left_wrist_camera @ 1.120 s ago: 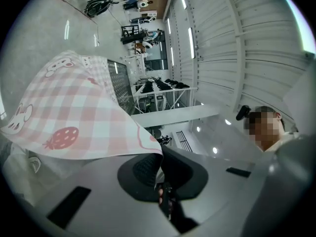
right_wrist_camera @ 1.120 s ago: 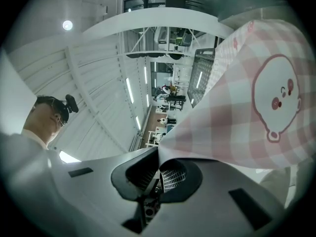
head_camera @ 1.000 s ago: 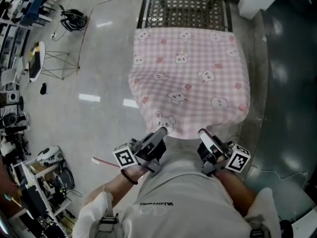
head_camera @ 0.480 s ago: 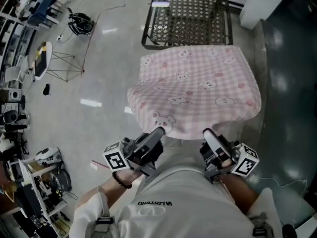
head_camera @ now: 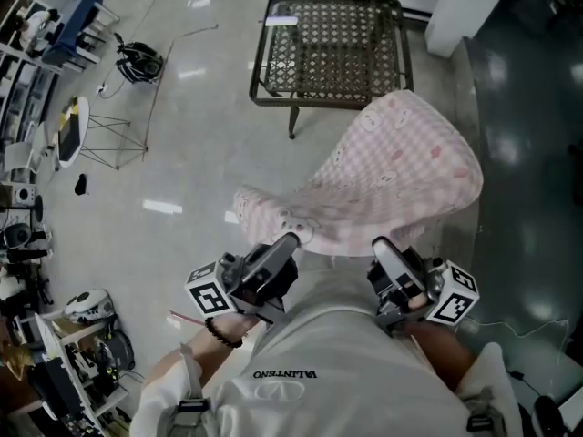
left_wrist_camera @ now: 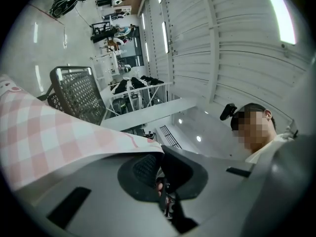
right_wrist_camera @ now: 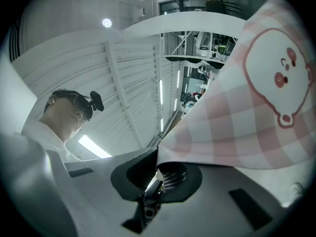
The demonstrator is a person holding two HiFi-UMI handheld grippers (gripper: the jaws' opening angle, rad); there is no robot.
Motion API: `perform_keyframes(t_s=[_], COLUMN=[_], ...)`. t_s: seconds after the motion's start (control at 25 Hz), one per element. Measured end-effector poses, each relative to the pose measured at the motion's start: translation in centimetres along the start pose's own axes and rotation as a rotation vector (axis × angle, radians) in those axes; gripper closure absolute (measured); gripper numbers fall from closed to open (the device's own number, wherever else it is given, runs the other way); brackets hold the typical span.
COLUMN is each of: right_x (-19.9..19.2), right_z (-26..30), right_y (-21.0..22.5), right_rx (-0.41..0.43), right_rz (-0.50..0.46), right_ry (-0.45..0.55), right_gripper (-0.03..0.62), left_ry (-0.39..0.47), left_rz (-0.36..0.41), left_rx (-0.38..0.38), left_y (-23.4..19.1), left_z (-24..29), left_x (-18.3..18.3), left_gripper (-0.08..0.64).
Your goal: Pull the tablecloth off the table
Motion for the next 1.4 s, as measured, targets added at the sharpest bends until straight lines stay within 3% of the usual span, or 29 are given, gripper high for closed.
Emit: perform_keyframes(t_s=[0.6, 0.76, 1.4], right_x=[-0.9, -0.9, -0.9], right_z=[-5.0, -6.3, -6.9], right_y=[0.8, 0.0, -1.0], right_rx=[-0.134, -0.130, -0.084], right_rz=[0.063, 0.040, -0.003], right_ry=[0.156, 0.183, 0.182], right_gripper=[0.581, 0.581, 0.581], left_ry=[-0.128, -0.140, -0.099], left_rz=[-0.095, -0.121, -0.092], left_rx=[-0.057, -0.081, -0.093], left_y=[-0.6, 0.1, 0.9], left_z=[1.9, 2.3, 2.1], left_x=[-2.9, -3.8, -4.6], left_gripper=[0.557, 0.557, 0.557])
Point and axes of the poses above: the fingertips, and each gripper's own axes: z forward along the fingers, y to its right, x out of its top, the point moved 6 cm from there along -z, backward along the fingers, and after that the axes turned 10 degrees about -x, right-handed, at the moved point
